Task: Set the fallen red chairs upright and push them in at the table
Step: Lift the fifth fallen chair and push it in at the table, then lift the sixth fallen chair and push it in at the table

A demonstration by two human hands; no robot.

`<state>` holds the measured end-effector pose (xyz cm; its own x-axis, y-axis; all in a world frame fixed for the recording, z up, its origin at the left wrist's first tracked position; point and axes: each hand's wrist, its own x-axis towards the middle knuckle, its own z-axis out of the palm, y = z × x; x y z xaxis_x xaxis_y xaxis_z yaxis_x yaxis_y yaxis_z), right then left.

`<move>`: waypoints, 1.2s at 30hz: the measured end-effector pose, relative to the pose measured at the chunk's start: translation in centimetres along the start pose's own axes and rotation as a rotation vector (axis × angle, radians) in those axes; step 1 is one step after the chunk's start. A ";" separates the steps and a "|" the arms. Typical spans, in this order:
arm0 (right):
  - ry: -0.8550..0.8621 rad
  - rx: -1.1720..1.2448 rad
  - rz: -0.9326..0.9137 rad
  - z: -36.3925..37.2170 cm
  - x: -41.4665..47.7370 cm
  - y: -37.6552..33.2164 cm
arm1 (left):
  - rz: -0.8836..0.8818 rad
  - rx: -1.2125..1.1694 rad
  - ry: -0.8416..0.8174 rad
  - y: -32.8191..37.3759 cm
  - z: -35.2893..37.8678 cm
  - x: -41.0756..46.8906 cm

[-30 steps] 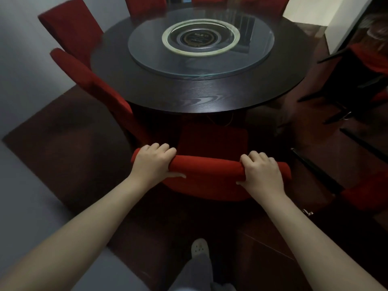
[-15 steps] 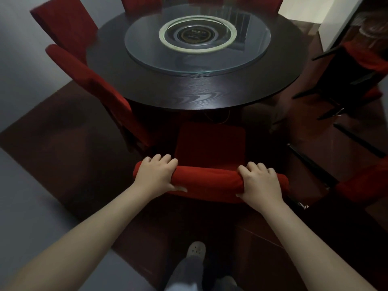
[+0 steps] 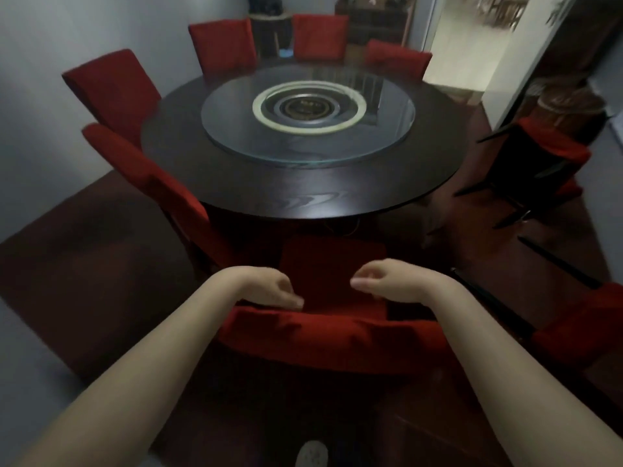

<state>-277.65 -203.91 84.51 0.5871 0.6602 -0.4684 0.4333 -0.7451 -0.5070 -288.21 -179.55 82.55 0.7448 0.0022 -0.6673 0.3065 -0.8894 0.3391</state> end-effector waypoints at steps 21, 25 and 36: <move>1.032 0.979 -0.698 -9.3 -3.0 -9.0 | 0.996 -1.157 1.010 10.9 -12.0 -5.1; 1.067 0.975 -0.702 -9.1 -3.1 -8.8 | 1.036 -1.166 0.972 11.0 -12.1 -4.9; 1.256 0.947 -0.569 -9.3 -8.4 -1.2 | 1.127 -1.227 0.738 19.8 -10.2 -2.2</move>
<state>-276.72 -209.43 95.74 0.8597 -0.0214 0.5103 0.5059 0.1727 -0.8451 -277.75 -192.51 97.53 0.8566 0.1880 0.4805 -0.5119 0.1920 0.8373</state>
